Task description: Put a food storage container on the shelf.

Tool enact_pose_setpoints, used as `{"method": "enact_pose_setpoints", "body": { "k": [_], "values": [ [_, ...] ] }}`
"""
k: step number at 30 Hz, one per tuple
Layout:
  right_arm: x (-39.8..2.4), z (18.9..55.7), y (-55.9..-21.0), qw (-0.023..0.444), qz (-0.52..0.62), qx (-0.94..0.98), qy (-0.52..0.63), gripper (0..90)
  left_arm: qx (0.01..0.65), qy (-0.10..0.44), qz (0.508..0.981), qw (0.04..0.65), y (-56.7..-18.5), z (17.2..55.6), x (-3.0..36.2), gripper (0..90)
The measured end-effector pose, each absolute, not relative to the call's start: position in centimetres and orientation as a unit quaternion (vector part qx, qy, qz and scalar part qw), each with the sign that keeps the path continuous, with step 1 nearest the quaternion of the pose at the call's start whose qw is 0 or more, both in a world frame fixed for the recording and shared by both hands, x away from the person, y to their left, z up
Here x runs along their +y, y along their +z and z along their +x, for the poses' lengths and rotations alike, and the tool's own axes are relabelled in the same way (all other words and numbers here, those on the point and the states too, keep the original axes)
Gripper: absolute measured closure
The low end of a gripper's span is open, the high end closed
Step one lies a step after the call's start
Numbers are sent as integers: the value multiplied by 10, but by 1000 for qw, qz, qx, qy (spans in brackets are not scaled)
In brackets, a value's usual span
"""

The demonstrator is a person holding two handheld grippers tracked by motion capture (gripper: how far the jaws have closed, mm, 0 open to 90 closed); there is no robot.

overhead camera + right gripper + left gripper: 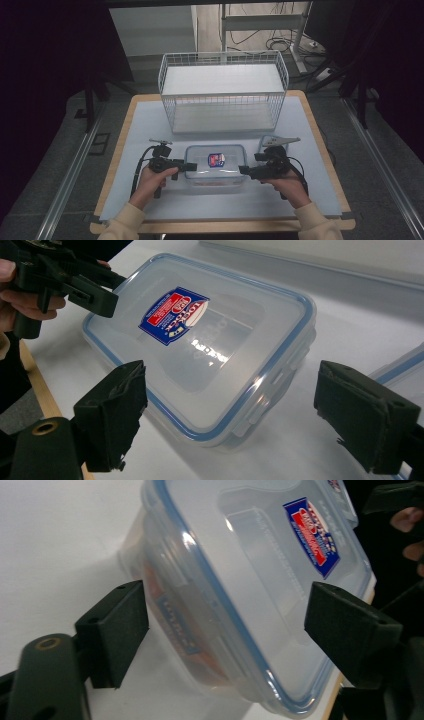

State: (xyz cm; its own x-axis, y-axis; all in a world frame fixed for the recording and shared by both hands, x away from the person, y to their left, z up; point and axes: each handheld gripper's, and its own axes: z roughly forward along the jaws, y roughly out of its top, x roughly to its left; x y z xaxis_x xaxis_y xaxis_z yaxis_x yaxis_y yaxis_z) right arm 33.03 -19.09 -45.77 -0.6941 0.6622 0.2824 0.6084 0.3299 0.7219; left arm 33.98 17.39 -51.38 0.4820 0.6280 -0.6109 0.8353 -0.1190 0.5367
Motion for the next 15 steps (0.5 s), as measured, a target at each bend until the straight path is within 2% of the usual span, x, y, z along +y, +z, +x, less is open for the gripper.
{"method": "enact_pose_setpoints", "body": {
  "k": [4,15],
  "values": [
    [-187,334,-462,22,398,814,422,143,491,-131,735,449,-515,340,172,229],
    [-177,346,-478,-6,431,812,394,166,493,-129,734,450,-515,339,172,236]
  ]
}}
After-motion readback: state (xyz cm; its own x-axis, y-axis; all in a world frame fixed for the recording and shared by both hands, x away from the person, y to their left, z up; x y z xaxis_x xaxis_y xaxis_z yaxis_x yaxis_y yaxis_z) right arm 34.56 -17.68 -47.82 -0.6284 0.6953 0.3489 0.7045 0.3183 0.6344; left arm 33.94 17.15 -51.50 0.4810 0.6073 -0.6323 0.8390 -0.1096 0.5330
